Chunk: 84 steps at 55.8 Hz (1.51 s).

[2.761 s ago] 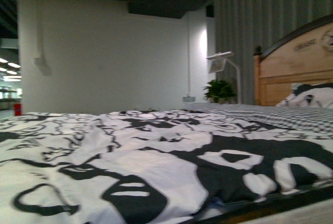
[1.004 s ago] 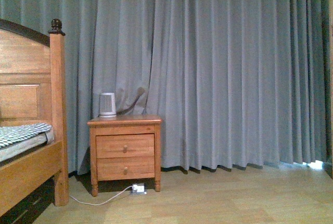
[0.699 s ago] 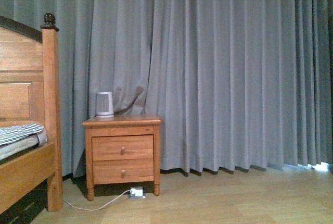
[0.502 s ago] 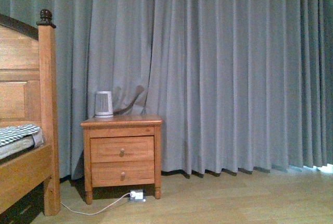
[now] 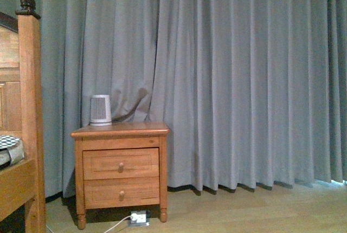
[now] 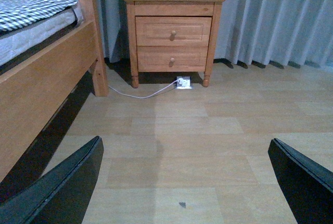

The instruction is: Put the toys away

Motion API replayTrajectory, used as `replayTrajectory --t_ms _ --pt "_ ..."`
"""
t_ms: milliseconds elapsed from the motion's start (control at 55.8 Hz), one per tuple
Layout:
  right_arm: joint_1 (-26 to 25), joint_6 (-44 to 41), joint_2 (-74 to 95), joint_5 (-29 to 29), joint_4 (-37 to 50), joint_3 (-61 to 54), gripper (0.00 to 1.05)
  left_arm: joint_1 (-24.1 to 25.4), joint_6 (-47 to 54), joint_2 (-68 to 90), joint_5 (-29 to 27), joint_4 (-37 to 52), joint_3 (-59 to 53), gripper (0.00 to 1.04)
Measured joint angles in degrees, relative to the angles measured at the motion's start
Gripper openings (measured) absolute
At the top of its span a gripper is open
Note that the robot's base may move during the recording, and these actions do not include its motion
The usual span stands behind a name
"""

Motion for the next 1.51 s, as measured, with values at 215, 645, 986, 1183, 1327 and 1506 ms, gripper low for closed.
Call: replayTrajectory --t_ms 215,645,986,1183,1327,1506 --pt "0.0 0.0 0.0 0.0 0.0 0.0 0.07 0.0 0.0 0.0 0.0 0.0 0.0 0.98" --pt "0.0 -0.02 0.0 0.0 0.0 0.0 0.07 0.0 0.0 0.0 0.0 0.0 0.0 0.98" --pt "0.0 0.0 0.0 0.02 0.0 0.0 0.07 0.0 0.0 0.0 0.0 0.0 0.0 0.98" --pt "0.0 0.0 0.0 0.0 0.0 0.0 0.07 0.0 -0.02 0.0 -0.02 0.0 0.0 0.98" --pt "0.0 0.0 0.0 0.0 0.0 0.0 0.07 0.0 0.0 0.02 -0.02 0.0 0.0 0.98" --pt "0.0 0.0 0.0 0.04 0.0 0.0 0.07 0.0 0.0 0.04 0.0 0.0 0.0 0.98"
